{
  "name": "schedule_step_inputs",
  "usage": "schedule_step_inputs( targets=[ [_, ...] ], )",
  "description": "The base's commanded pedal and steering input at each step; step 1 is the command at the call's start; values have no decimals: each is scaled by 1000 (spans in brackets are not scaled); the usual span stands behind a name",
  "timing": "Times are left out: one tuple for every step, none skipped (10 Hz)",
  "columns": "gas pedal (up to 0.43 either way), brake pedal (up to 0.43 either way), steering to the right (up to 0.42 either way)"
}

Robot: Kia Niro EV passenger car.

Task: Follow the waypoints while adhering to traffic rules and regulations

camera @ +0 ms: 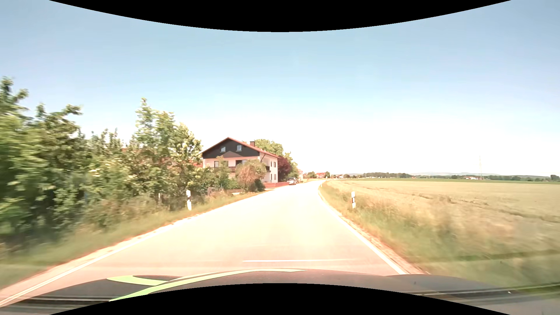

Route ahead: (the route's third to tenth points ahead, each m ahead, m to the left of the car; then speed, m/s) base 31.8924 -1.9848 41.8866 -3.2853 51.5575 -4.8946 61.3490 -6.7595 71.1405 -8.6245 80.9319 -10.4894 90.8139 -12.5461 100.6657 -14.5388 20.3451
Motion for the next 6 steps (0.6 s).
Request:
schedule_step_inputs(
  targets=[
    [150,0,39],
    [150,0,38],
    [150,0,36],
    [150,0,34],
    [150,0,32],
    [150,0,30]
  ],
)
